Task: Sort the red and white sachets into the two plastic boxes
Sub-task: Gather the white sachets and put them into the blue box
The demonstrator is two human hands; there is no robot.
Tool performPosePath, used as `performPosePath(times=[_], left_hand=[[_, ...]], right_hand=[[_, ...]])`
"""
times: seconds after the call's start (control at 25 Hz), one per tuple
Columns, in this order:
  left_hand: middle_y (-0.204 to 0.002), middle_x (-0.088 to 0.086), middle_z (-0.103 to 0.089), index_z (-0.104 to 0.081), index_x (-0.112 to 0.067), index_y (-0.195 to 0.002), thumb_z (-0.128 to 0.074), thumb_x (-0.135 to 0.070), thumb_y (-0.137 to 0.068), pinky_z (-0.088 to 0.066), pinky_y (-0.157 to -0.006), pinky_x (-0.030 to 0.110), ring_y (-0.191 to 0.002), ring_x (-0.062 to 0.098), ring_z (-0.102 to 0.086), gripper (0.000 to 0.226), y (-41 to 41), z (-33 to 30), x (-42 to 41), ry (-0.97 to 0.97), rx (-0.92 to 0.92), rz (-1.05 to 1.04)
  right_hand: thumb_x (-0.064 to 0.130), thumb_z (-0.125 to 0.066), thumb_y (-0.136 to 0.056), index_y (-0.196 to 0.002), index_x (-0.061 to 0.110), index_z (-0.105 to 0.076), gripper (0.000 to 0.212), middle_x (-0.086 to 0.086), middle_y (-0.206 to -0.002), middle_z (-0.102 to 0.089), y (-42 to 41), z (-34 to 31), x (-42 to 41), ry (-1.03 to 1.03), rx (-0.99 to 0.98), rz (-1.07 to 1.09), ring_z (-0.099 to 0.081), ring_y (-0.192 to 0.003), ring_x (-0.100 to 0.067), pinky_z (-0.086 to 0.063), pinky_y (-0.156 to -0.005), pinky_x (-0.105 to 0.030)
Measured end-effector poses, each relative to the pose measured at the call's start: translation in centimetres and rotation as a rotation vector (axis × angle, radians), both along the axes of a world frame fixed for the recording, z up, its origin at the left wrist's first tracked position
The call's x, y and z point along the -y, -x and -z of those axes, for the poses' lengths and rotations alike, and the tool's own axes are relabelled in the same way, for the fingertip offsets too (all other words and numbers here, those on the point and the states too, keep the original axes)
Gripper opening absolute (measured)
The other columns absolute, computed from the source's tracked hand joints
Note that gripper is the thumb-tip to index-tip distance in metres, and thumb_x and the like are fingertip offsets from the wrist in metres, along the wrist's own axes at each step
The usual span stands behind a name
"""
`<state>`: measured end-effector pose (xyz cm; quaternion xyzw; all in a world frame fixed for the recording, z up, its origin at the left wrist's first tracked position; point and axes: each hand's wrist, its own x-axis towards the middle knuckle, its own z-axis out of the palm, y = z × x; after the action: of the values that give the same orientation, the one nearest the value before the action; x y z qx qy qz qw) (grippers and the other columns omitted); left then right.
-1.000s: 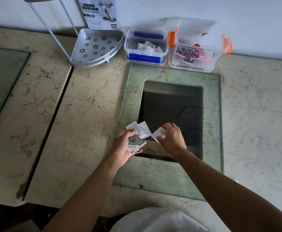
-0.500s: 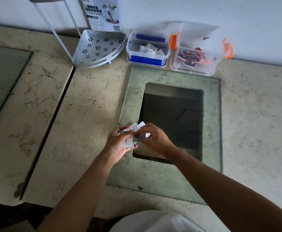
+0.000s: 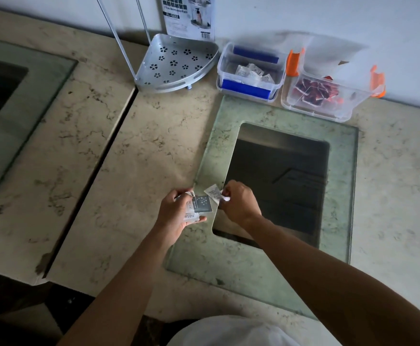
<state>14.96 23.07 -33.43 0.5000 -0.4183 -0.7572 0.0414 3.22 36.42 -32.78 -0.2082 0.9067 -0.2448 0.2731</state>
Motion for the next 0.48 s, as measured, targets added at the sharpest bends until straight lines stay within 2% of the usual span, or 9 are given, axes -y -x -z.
performPosePath(times=[0.08,0.16,0.2,0.28,0.36,0.4,0.44,0.48], left_hand=[[-0.099,0.023,-0.065,-0.064,-0.004,-0.104,-0.055,-0.003,-0.093,-0.060,-0.061,0.053,-0.069,0.033,-0.073,0.014,0.4,-0.2,0.0,0.093,0.029,0.029],[-0.105,0.026,-0.066,-0.065,-0.005,-0.106,-0.055,-0.005,-0.093,-0.061,-0.062,0.055,-0.074,0.035,-0.073,0.016,1.1,-0.4,-0.4,0.140,0.041,0.056],[-0.107,0.026,-0.067,-0.066,-0.007,-0.107,-0.054,-0.009,-0.094,-0.061,-0.065,0.056,-0.078,0.037,-0.073,0.017,1.6,-0.5,-0.6,0.113,0.042,0.049],[-0.103,0.021,-0.072,-0.068,-0.010,-0.108,-0.052,-0.028,-0.098,-0.060,-0.074,0.055,-0.083,0.036,-0.072,0.027,2.4,-0.8,-1.1,-0.066,0.016,-0.016],[-0.091,0.015,-0.073,-0.069,-0.012,-0.103,-0.055,-0.045,-0.097,-0.060,-0.072,0.051,-0.077,0.032,-0.073,0.037,2.7,-0.9,-1.6,-0.149,-0.024,-0.024],[-0.090,0.016,-0.072,-0.069,-0.011,-0.102,-0.064,-0.040,-0.093,-0.059,-0.066,0.048,-0.074,0.033,-0.073,0.030,2.8,-0.8,-1.8,-0.121,-0.044,0.000],[-0.091,0.019,-0.070,-0.067,-0.009,-0.102,-0.073,-0.025,-0.089,-0.058,-0.060,0.044,-0.071,0.034,-0.072,0.021,2.7,-0.7,-2.0,-0.091,-0.067,0.015],[-0.094,0.022,-0.068,-0.066,-0.007,-0.102,-0.076,-0.010,-0.083,-0.055,-0.056,0.041,-0.070,0.036,-0.071,0.021,2.6,-0.5,-2.2,-0.075,-0.085,0.019]], right_hand=[[0.010,-0.070,-0.080,-0.077,0.018,-0.056,0.016,0.002,-0.081,-0.061,0.0,-0.5,0.2,0.194,0.068,0.097,-0.056,-0.072,-0.015,-0.043,-0.060,-0.023],[0.005,-0.070,-0.078,-0.079,0.014,-0.059,0.015,0.004,-0.081,-0.058,-0.3,-1.5,0.1,0.305,-0.020,0.003,-0.050,-0.065,-0.006,-0.041,-0.058,-0.014],[0.002,-0.070,-0.077,-0.082,0.013,-0.062,0.014,0.004,-0.085,-0.058,-0.5,-1.9,0.0,0.321,-0.049,-0.110,-0.051,-0.067,-0.005,-0.042,-0.060,-0.012],[0.001,-0.071,-0.077,-0.088,0.014,-0.069,0.018,0.001,-0.096,-0.059,-0.8,-1.7,-0.3,0.277,-0.084,-0.363,-0.056,-0.076,-0.009,-0.046,-0.068,-0.012],[0.001,-0.070,-0.076,-0.090,0.018,-0.074,0.022,0.000,-0.102,-0.060,-0.7,-1.6,-0.7,0.217,-0.038,-0.436,-0.058,-0.083,-0.014,-0.045,-0.072,-0.010],[-0.001,-0.069,-0.076,-0.089,0.018,-0.076,0.023,0.000,-0.100,-0.061,-0.3,-1.6,-0.8,0.229,-0.008,-0.386,-0.058,-0.082,-0.012,-0.042,-0.071,-0.008],[-0.002,-0.067,-0.076,-0.086,0.016,-0.078,0.023,0.001,-0.095,-0.062,0.1,-1.5,-0.9,0.248,0.006,-0.281,-0.058,-0.080,-0.011,-0.042,-0.069,-0.010],[0.000,-0.064,-0.078,-0.086,0.014,-0.077,0.022,0.002,-0.092,-0.062,0.6,-1.4,-1.1,0.258,-0.009,-0.143,-0.059,-0.079,-0.011,-0.045,-0.070,-0.016]])
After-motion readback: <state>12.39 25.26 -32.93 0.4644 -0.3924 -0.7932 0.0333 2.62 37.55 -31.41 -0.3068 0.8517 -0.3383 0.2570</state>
